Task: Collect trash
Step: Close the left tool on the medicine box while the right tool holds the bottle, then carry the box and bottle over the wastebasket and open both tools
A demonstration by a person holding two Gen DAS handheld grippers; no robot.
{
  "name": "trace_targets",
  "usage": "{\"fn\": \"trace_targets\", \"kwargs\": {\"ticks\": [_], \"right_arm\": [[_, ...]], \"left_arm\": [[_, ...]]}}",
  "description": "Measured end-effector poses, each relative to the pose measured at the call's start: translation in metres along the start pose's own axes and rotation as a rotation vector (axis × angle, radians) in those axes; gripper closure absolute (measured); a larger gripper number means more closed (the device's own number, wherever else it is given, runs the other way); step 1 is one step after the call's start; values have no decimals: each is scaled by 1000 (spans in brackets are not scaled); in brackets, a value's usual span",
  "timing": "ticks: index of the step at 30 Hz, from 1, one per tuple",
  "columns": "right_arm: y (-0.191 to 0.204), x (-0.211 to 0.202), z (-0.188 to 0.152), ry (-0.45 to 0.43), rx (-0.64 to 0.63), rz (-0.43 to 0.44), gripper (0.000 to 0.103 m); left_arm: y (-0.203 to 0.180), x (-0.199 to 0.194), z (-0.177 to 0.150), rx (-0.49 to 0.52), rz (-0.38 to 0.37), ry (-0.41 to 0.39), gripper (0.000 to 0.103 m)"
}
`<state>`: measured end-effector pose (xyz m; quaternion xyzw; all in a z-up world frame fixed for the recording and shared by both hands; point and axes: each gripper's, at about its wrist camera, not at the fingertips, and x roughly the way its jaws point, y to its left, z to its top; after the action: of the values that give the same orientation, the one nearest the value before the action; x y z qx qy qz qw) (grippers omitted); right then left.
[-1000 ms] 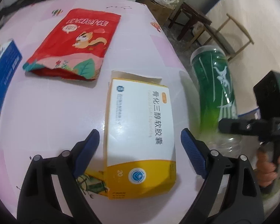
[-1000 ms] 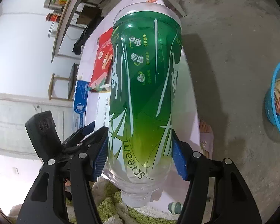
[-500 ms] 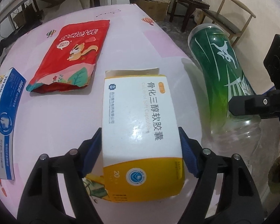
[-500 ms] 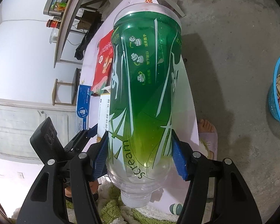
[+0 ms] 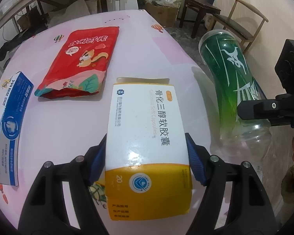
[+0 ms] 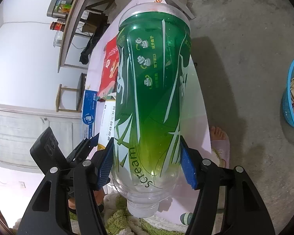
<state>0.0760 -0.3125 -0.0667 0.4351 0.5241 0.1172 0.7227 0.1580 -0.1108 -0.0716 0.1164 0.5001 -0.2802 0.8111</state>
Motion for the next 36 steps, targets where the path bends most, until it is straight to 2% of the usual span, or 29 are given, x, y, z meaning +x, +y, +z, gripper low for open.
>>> {"fn": "trace_targets", "kwargs": {"ticks": [15,20,24,27,29,33,36], "right_arm": [[-7,-6,0,-5,-16,28,43],[-12,-23,-1,-42,-1,70,43],[-30,-66,-6,-151,31,121,43],[-55,-117,-19,-289,77,116,43],[-82,-158,-35,-402,132,100,43],[-139,-210,-72,-545,258,39,43],[-183,-220,-94,-567,363,23,43]], "left_arm": [[-2,-25,-3,-6,0,-52,34],[0,-38,0,-19,-33,-72,35],[-6,-58,15,-9,-106,-125,35],[-21,-65,29,18,-167,-138,35],[-38,-66,43,38,-240,-131,35],[-96,-51,71,123,-354,-72,35],[-145,-28,85,175,-439,17,34]]}}
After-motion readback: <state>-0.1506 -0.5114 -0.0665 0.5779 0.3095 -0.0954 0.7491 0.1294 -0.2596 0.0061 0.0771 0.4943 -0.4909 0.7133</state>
